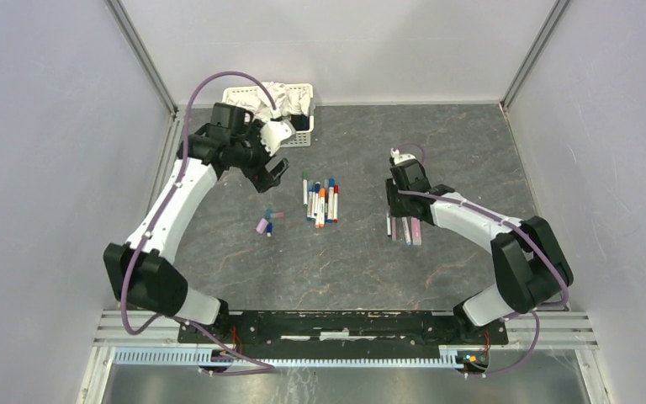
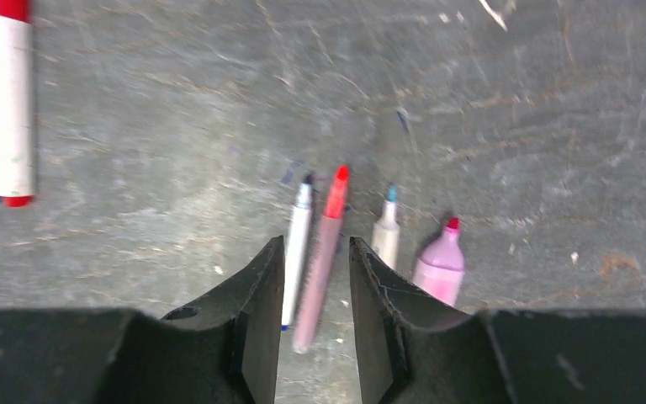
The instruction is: Open the pen caps
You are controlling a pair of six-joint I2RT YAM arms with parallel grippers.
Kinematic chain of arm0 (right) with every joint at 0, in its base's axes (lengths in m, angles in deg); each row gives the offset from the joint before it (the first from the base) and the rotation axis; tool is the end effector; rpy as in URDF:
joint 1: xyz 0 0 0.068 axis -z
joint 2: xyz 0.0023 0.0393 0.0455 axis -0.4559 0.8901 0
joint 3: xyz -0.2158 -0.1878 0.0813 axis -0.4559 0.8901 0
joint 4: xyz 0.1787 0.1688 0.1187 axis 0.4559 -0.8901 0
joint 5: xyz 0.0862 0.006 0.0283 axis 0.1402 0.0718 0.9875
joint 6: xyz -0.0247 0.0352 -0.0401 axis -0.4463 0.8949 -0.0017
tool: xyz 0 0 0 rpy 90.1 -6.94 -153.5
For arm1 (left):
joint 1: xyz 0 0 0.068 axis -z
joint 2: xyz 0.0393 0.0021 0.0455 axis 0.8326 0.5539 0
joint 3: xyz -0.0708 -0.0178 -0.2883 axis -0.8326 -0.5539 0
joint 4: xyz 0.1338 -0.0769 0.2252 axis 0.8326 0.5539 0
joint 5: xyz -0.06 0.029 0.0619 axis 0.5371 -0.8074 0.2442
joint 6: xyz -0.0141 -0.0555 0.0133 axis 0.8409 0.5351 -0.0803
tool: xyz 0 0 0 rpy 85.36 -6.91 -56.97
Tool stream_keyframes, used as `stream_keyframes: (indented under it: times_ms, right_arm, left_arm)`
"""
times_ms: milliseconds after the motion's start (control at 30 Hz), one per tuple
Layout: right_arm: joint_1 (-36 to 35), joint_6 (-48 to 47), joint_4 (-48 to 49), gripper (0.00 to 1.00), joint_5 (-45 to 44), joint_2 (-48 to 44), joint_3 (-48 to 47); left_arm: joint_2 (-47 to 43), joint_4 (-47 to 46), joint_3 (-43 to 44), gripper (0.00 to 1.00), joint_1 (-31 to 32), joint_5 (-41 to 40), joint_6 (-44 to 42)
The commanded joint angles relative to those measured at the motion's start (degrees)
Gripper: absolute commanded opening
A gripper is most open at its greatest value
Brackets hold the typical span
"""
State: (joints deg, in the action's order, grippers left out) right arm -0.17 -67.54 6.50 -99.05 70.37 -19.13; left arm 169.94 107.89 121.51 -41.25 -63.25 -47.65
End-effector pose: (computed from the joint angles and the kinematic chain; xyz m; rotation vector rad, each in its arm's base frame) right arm 0.2806 0.1367 0.1990 -0.0824 2.4946 0.1361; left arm 0.3081 -0.0998 0.3580 1.2621 2.0542 -0.2759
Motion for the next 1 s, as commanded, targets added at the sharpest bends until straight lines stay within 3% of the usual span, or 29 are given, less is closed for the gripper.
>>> stream_keyframes:
  times_ms: [0,167,333,500,967]
  right_arm:
    - [-4.0,0.7,0.6,0.38,-1.8,-0.2,-6.8]
    - [-10.0,0.8,-1.0,0.38,-1.9,7.9,-15.6]
    - [-12.7,2.0,-0.7,0.34,-0.6,16.3,-22.9]
    - [-13.9,2.6,-1.7,0.33,0.3,23.3,-28.9]
    - [-14.5,3.3,-2.6,0.31,-0.8,31.0,-33.0]
  left_arm:
    - [-6.2,-2.1,1.1,1.0,-0.6,-10.5,9.3]
    - [-12.0,-8.9,-3.6,1.0,-1.2,-17.4,13.3]
    - [-11.7,-4.5,-4.3,1.0,-1.2,-12.9,12.6]
    - [-15.0,-6.8,-9.1,1.0,-1.2,-10.3,13.2]
    - [-15.4,-4.5,-11.3,1.0,-1.2,-8.9,11.6]
